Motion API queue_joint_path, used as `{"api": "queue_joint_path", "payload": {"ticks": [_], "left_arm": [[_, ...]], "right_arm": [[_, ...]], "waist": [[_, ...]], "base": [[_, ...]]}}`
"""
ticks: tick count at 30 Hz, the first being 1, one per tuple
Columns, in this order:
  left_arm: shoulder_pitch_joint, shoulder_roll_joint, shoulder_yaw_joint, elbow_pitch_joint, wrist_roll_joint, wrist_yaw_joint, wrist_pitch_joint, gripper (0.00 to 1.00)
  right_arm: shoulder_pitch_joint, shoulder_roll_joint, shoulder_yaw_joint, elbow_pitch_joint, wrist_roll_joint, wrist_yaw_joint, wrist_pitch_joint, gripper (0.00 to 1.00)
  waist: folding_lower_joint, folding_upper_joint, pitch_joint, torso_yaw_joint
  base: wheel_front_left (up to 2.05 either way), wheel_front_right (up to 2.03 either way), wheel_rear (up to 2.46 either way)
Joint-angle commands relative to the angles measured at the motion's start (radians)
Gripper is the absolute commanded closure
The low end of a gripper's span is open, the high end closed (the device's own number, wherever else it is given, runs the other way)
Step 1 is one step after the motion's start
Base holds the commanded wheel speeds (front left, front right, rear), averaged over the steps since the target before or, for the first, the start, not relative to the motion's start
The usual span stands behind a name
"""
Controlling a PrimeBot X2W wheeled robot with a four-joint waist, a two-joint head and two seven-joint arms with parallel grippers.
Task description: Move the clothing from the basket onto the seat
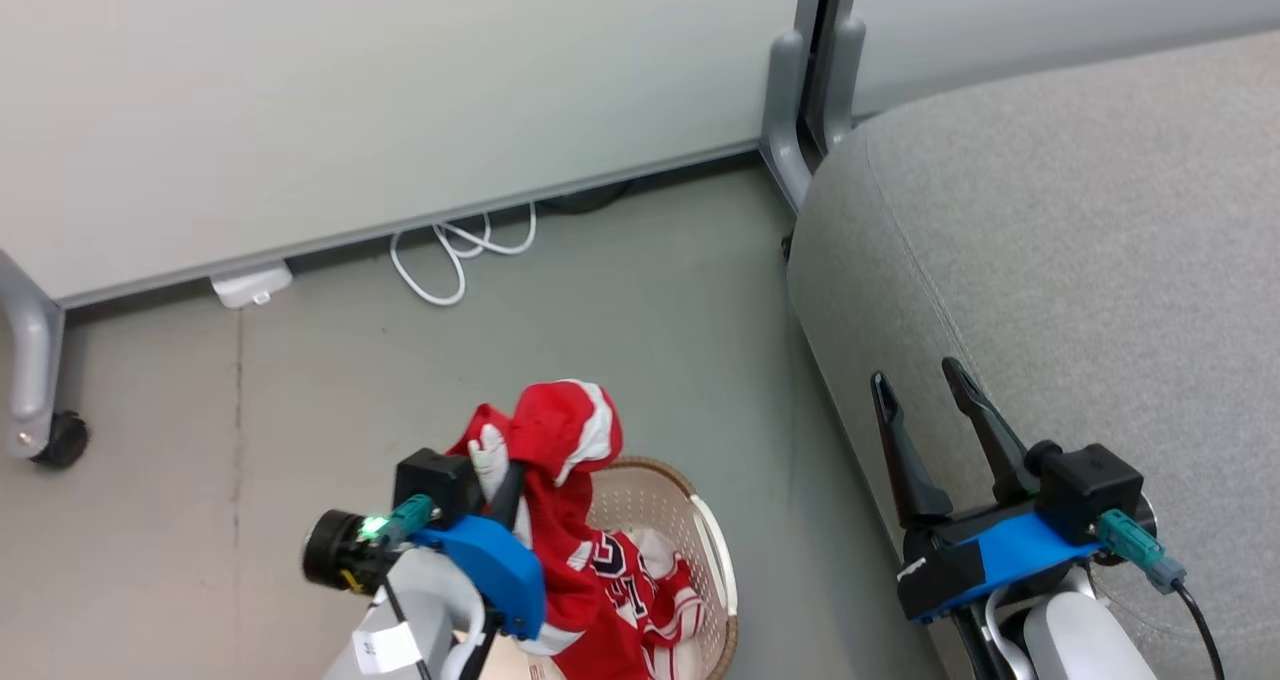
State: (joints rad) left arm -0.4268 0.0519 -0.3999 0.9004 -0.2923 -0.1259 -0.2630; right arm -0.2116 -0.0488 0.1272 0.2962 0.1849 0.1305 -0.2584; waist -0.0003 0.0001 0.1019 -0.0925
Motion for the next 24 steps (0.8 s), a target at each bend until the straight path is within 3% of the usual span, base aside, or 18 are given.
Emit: {"api": "queue_joint_path", "payload": {"ticks": [1,14,24], "left_arm": [[0.001,-0.001,-0.039,-0.028,-0.017,-0.007,-0.003,1.0],[-0.133,-0.001,-0.265,-0.17,-0.159,-0.001,0.001,1.0],[-0.244,-0.001,-0.412,-0.238,-0.289,0.044,0.015,1.0]], "right_arm": [[0.025,-0.003,-0.002,0.003,-0.004,0.0,0.002,0.0],[0.077,-0.003,0.003,-0.021,-0.002,0.0,0.035,0.0],[0.085,-0.003,0.023,-0.026,0.005,0.0,0.046,0.0]], "waist": [[0.0003,-0.0001,-0.051,0.024],[0.0003,-0.0001,-0.107,0.064],[0.0003,-0.0001,-0.119,0.069]], "base": [[0.0,0.0,0.0],[0.0,0.0,0.0],[0.0,0.0,0.0]]}}
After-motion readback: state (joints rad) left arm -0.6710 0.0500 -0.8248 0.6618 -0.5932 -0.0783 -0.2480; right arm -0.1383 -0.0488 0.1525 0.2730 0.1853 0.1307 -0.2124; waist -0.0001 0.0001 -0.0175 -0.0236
